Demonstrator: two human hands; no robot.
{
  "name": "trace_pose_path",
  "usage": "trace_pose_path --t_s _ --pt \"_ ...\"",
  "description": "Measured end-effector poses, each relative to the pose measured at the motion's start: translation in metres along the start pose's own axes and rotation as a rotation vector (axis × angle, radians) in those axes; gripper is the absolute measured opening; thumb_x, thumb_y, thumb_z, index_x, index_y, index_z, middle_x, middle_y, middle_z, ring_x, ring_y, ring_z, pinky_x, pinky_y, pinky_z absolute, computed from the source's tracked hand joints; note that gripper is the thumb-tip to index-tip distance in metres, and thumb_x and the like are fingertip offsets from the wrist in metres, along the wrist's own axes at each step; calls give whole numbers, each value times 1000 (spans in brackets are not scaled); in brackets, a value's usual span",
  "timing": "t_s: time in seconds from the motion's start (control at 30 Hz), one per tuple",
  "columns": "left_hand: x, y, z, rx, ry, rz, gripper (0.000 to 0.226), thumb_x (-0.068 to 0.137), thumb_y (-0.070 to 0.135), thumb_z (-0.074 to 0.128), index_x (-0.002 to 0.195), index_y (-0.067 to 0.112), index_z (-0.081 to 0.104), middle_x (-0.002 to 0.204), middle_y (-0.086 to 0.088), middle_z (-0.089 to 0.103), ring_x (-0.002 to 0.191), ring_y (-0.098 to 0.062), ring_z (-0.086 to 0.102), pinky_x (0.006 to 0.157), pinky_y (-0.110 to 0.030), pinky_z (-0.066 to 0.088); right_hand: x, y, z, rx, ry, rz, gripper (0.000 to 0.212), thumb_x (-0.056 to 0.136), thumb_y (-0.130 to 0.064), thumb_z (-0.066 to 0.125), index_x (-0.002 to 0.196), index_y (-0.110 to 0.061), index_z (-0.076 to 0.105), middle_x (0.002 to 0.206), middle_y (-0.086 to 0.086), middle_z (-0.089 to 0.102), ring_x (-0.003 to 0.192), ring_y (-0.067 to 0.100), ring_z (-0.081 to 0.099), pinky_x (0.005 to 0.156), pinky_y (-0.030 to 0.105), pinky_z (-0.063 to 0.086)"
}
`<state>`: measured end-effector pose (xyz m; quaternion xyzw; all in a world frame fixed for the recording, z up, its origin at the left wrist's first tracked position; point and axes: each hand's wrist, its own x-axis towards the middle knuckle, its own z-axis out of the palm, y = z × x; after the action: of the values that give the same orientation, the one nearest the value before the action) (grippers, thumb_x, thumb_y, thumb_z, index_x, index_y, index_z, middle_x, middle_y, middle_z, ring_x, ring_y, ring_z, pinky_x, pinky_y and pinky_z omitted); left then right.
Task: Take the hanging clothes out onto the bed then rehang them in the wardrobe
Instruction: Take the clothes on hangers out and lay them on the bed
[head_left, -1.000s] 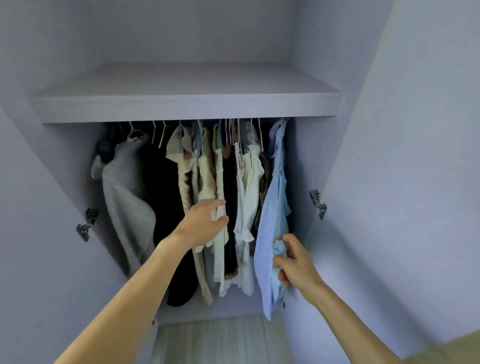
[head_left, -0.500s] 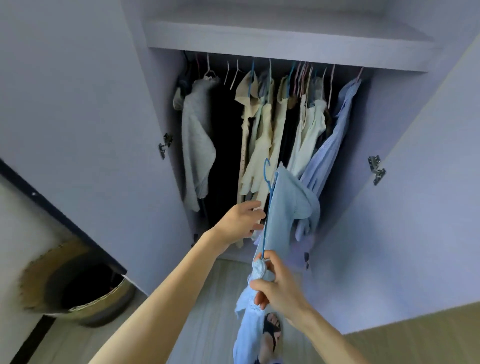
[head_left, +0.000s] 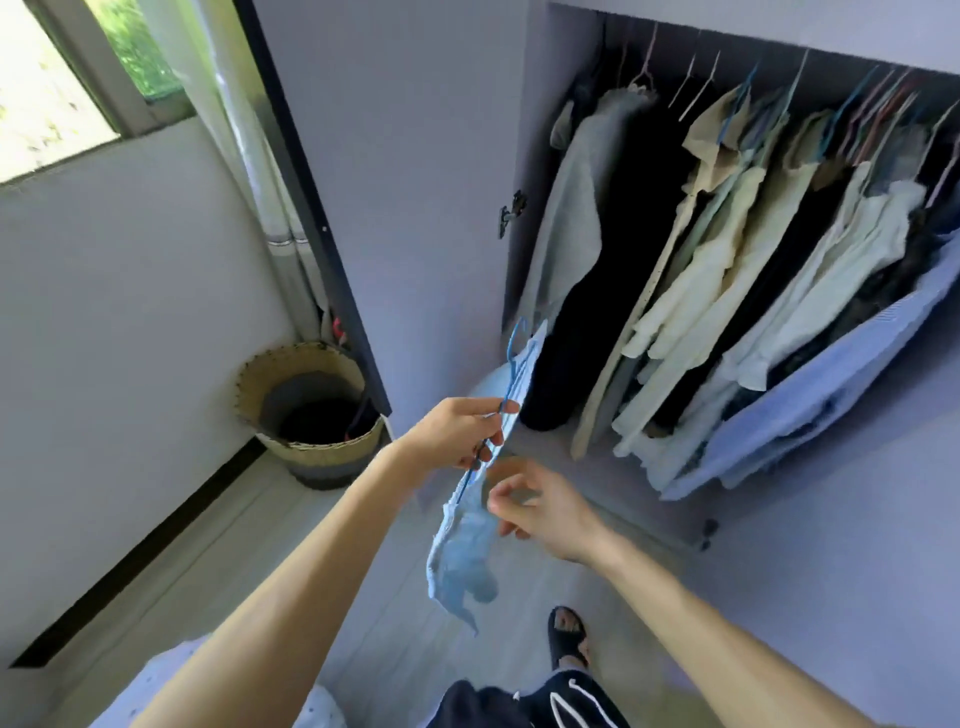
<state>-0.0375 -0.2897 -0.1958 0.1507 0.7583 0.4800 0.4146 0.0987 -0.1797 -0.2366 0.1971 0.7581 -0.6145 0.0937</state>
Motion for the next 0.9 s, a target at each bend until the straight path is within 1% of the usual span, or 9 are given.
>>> trace_pose_path --t_s 0.1,0.23,0.3,0.4,0.5,0.57,0.63,0.7,0.9 --pt "-20 -18 -20 -53 50 -43 33 99 14 53 97 35 78 72 3 59 70 -21 52 72 -34 44 29 -5 -17 -105 64 -52 21 92 -20 66 110 -28 59 100 -5 66 70 14 70 64 24 50" --pt "-55 -31 -38 -166 157 -69 34 96 8 51 103 25 79 71 -1 54 67 -20 45 63 -26 39 72 -20 -35 -353 72 -198 40 90 -25 68 126 -33 53 130 -1 49 79 6 69 81 16 47" --pt "-74 -37 -40 -254 269 -77 32 93 6 50 104 13 79 67 -3 46 59 -15 35 55 -22 31 90 -29 -37 -434 19 -272 57 90 -25 69 142 -28 45 145 3 34 88 11 68 93 18 44" --pt "-106 -45 -39 -336 412 -95 29 94 15 51 104 6 78 59 1 37 59 -15 25 54 -25 23 114 -45 -32 -628 -121 -333 73 91 -33 66 152 -39 26 161 -3 6 114 21 60 106 32 41" --pt "-139 -52 -32 -378 477 -107 28 95 24 54 101 16 80 60 0 31 62 -18 22 55 -27 24 137 -54 -19 -789 -264 -394 66 95 -36 59 152 -41 27 163 -3 6 132 26 46 114 37 33" --pt "-164 -59 -20 -396 541 -135 26 95 26 56 99 19 81 61 -2 31 66 -23 21 57 -27 25 146 -56 -3 -870 -389 -473 46 97 -38 55 142 -33 47 157 4 30 128 24 49 110 34 33" --pt "-188 -68 -4 -440 627 -162 26 95 27 57 99 20 81 60 -1 32 67 -22 23 58 -27 26 147 -55 17 -916 -495 -564 28 95 -46 50 117 -34 63 131 1 55 114 21 56 102 36 41" --pt "-211 -79 17 -502 706 -175 25 96 24 56 102 18 80 59 2 35 63 -17 27 60 -27 26 140 -55 38 -920 -546 -632 25 94 -51 45 102 -34 62 108 -6 56 101 22 58 90 39 46" --pt "-290 -103 99 -624 1014 -228 17 96 20 65 107 13 74 72 1 59 62 -9 47 62 -20 39 96 -65 109 -899 -699 -955 22 98 -35 48 87 -17 54 90 3 51 86 29 56 76 37 41"
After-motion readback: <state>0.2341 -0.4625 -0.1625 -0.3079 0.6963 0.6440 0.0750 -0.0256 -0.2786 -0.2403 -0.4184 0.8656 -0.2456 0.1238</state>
